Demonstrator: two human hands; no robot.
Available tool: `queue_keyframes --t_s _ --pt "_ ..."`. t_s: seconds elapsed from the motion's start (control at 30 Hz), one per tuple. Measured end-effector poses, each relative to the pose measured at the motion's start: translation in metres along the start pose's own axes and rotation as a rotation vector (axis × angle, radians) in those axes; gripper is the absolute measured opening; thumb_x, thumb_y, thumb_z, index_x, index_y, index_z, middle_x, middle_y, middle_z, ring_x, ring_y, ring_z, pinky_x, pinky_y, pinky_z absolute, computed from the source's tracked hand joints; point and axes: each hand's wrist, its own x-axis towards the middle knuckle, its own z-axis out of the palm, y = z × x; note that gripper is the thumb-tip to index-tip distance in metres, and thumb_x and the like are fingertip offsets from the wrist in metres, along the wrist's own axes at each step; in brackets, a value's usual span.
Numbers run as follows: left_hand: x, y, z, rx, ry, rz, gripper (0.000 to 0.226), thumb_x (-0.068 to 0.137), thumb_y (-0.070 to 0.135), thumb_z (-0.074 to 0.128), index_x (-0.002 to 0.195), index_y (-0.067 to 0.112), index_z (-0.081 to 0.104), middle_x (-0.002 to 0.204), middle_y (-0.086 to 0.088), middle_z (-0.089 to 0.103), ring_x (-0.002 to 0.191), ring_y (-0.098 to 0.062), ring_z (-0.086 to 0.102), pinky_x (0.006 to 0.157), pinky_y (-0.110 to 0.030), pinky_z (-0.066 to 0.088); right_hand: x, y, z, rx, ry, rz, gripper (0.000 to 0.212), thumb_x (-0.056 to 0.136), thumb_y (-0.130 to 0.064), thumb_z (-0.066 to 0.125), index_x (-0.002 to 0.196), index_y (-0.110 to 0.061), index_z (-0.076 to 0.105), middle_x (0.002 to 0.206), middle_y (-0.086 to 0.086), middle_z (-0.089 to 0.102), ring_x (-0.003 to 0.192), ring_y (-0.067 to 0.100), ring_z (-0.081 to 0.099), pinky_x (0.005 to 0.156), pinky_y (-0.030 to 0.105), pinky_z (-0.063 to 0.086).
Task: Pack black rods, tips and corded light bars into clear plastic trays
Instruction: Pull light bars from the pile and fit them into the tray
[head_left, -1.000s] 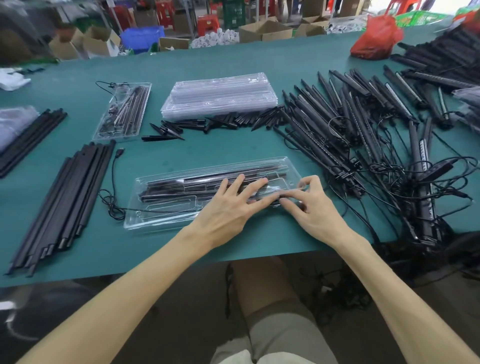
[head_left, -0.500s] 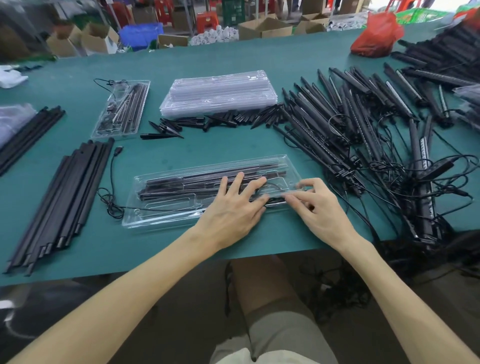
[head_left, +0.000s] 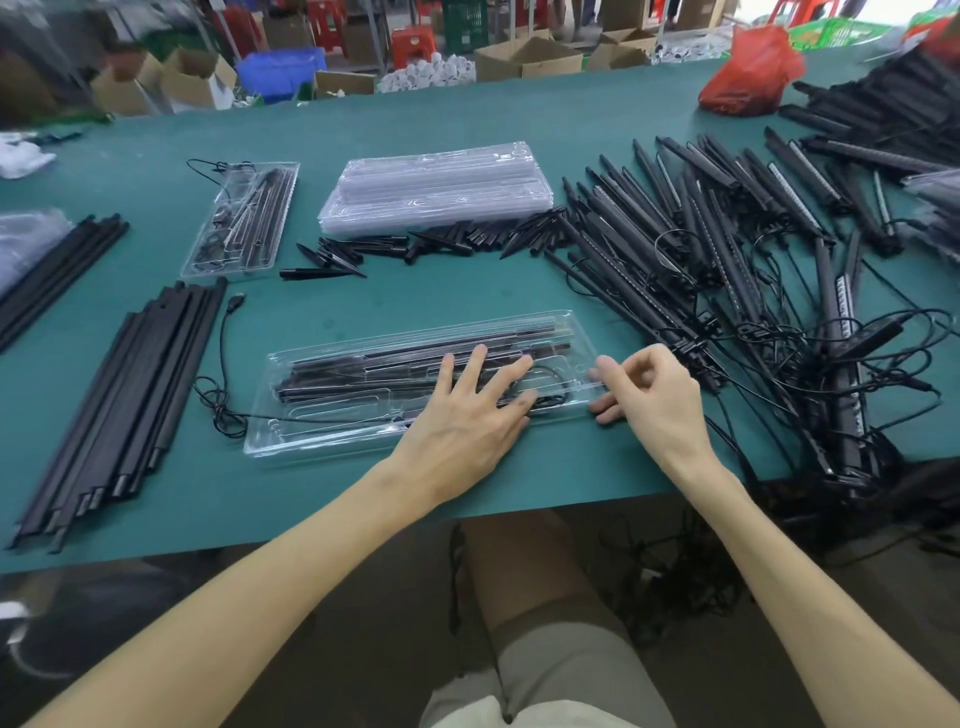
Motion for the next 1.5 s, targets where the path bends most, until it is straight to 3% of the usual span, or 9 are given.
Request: queue_keyframes --t_s 0.17,0.37,0.57,0.67,0.83,1.07,1.2,1.33,1.5 --pt "0.0 0.0 0.0 0.011 -0.002 0.005 0.044 0.108 0.037 0.032 0.146 0.02 0.046 0.162 -0.008 0.025 0.143 -0.05 0.028 0.109 -0.07 0.03 0.027 -0.011 -0.003 -0.109 -0.197 0.205 0.031 0.089 -0.029 0.071 0.112 -0.01 0.062 0.091 0.004 0.075 0.066 0.028 0.074 0.069 0.041 0.06" --pt "-0.002 -0.001 0.0 -0.013 0.006 0.023 0.045 0.109 0.037 0.03 0.149 0.021 0.042 0.164 -0.008 0.022 0.145 -0.051 0.025 0.111 -0.07 0.027 0.053 -0.024 0.0 -0.235 -0.341 0.318 0.021 0.088 -0.018 0.077 0.093 0.001 0.069 0.088 0.01 0.072 0.055 0.018 0.069 0.045 0.022 0.045" --pt "-0.005 -0.002 0.001 -0.044 0.037 0.045 0.045 0.109 0.03 0.038 0.153 0.021 0.038 0.166 -0.01 0.022 0.145 -0.052 0.026 0.112 -0.068 0.029 0.061 -0.033 -0.004 -0.219 -0.447 0.403 0.022 0.089 -0.011 0.074 0.099 0.008 0.069 0.091 0.016 0.069 0.058 0.018 0.068 0.046 0.021 0.044" --pt "-0.008 -0.006 0.0 -0.051 0.094 0.088 0.051 0.103 0.011 0.051 0.152 0.021 0.043 0.164 -0.011 0.026 0.143 -0.052 0.031 0.111 -0.067 0.033 0.059 -0.035 -0.008 -0.205 -0.491 0.417 0.021 0.09 -0.012 0.073 0.098 0.006 0.069 0.094 0.017 0.072 0.062 0.018 0.071 0.046 0.02 0.045" --pt "-0.015 -0.018 -0.008 -0.106 0.206 0.177 0.053 0.095 -0.005 0.038 0.14 0.014 0.058 0.156 -0.016 0.04 0.137 -0.051 0.041 0.109 -0.066 0.038 0.048 -0.032 -0.007 -0.081 -0.559 0.456 0.025 0.09 -0.011 0.072 0.101 0.01 0.065 0.083 0.016 0.07 0.065 0.023 0.072 0.044 0.02 0.044" --pt "-0.017 -0.02 -0.011 -0.288 0.398 0.243 0.013 0.095 0.004 0.069 0.106 0.0 0.074 0.137 -0.012 0.062 0.131 -0.036 0.055 0.105 -0.053 0.048 0.039 -0.034 -0.007 0.036 -0.524 0.474 0.023 0.088 -0.007 0.073 0.1 0.012 0.067 0.078 0.014 0.065 0.057 0.017 0.063 0.047 0.019 0.046" --pt "-0.019 -0.018 -0.013 -0.464 0.422 0.204 0.018 0.095 0.002 0.067 0.079 0.0 0.06 0.122 -0.017 0.069 0.127 -0.03 0.059 0.103 -0.049 0.051 0.035 -0.034 -0.008 0.028 -0.529 0.463 0.026 0.089 -0.006 0.072 0.102 0.015 0.066 0.072 0.013 0.064 0.058 0.018 0.062 0.049 0.02 0.048" --pt "-0.021 -0.016 -0.01 -0.474 0.385 0.163 0.014 0.098 0.004 0.064 0.086 -0.001 0.059 0.12 -0.014 0.067 0.13 -0.027 0.058 0.106 -0.046 0.049 0.035 -0.033 -0.007 -0.017 -0.541 0.451 0.021 0.091 -0.009 0.071 0.099 0.01 0.067 0.05 0.0 0.059 0.057 0.016 0.062 0.05 0.02 0.048" --pt "-0.021 -0.015 -0.004 -0.392 0.395 0.147 0.022 0.1 0.009 0.062 0.12 0.001 0.066 0.126 -0.01 0.064 0.126 -0.024 0.059 0.112 -0.042 0.044 0.035 -0.033 -0.005 -0.032 -0.533 0.447 0.017 0.089 -0.01 0.073 0.091 0.006 0.068 0.057 0.005 0.063 0.055 0.016 0.063 0.048 0.02 0.048"
